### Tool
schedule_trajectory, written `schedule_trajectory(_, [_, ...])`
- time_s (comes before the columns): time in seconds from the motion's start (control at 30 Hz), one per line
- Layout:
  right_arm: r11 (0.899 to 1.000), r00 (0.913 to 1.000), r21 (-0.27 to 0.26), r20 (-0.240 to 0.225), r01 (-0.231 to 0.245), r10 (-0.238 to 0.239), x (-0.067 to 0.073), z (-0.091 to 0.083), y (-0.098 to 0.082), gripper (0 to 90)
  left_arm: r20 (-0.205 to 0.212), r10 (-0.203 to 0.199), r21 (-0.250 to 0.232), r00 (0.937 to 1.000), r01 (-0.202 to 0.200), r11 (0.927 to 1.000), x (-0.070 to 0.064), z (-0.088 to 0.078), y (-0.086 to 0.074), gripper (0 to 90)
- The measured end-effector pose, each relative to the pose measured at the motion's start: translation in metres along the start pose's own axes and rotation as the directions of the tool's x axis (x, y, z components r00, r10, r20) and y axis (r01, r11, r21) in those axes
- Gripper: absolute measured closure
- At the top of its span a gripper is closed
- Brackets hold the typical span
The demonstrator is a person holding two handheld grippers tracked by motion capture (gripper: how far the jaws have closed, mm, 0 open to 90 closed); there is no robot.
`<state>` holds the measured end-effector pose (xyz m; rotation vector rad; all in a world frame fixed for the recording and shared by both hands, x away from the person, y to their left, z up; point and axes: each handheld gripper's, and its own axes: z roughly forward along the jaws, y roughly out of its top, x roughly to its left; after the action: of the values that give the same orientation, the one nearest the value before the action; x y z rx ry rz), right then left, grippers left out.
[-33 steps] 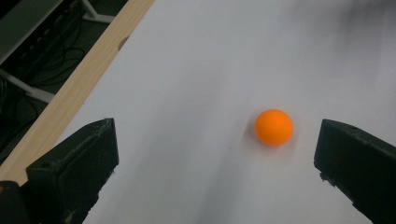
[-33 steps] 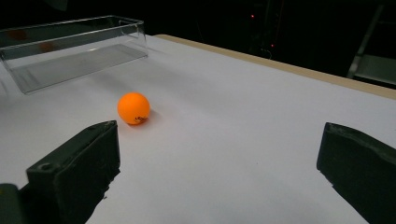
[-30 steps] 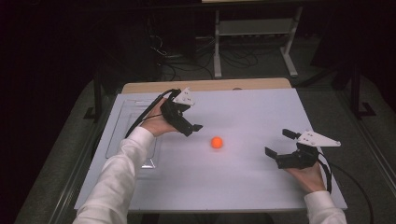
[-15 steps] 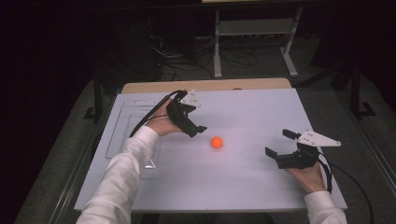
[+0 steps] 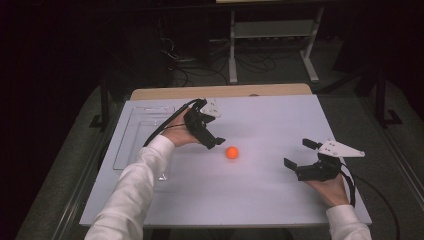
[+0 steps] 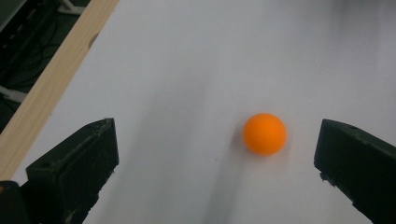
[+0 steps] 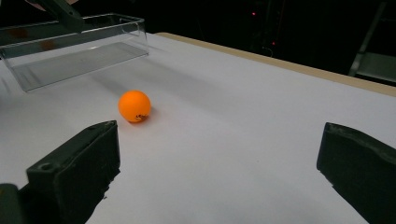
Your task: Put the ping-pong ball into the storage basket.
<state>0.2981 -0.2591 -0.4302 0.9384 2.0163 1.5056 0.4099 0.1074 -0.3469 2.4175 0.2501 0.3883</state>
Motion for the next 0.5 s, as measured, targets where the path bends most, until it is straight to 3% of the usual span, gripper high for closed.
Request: schedule_trajectory(0.5, [1.0,1.0,0.003,-0.002,0.003,-0.003,0.0,0.0,0.0,0.0,0.038,0.024,0.052,0.999,-0.026,0.9983,-0.006,0.023,0.001,0.0])
